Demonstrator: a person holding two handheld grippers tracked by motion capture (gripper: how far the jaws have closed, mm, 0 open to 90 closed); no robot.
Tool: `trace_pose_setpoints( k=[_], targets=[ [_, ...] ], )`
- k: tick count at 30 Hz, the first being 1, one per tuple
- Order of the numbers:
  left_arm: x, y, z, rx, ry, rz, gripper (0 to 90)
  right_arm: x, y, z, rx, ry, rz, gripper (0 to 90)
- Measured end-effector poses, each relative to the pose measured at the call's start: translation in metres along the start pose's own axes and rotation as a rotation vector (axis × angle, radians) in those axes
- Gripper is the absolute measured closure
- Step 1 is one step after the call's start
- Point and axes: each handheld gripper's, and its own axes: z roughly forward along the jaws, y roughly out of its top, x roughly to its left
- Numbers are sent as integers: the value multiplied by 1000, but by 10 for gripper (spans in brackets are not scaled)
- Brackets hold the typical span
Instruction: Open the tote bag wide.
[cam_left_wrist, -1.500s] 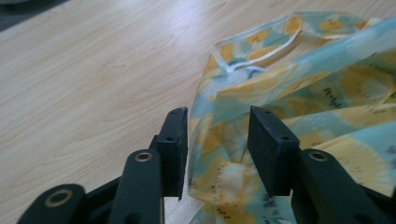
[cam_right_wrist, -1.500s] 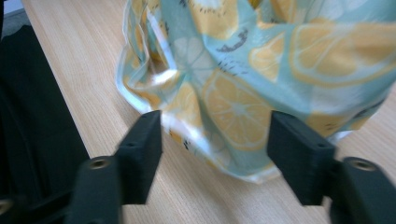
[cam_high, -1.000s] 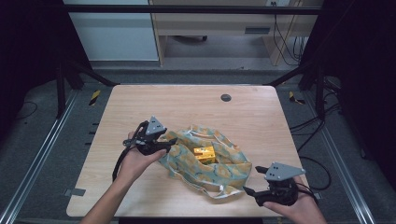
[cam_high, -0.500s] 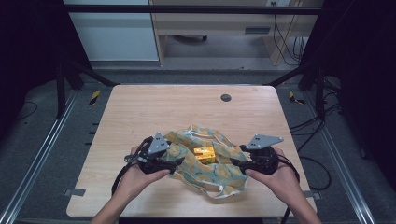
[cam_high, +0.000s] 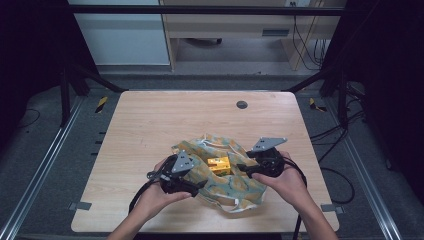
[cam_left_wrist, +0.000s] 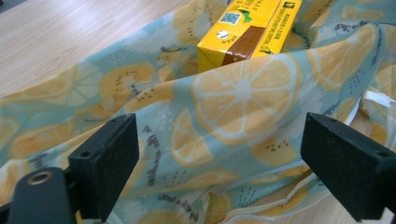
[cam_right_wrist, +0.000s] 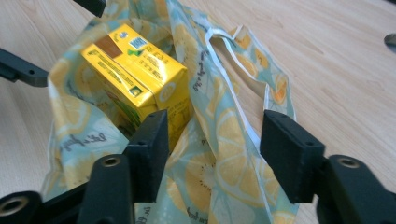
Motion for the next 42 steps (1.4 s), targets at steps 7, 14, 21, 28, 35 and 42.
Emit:
trace_pose_setpoints(
  k=[7, 14, 21, 28, 35, 42],
  targets=[
    [-3, 3, 10, 15, -31, 18, 135, 0, -3, 9, 51, 31, -25, 750],
    [-3, 2, 18, 34, -59, 20, 232, 1, -3, 11, 50, 43, -33, 893],
    [-4, 0, 24, 63, -59, 46, 476, 2, -1, 13, 43, 53, -38, 900],
    [-9, -3, 27, 82, -57, 59, 773, 2, -1, 14, 40, 55, -40, 900],
    [-11, -13, 14, 50, -86, 37, 880, 1, -2, 12, 39, 46, -38, 900],
    [-12, -20, -2, 67, -87, 43, 889, -5, -3, 12, 31, 23, -23, 900]
  ],
)
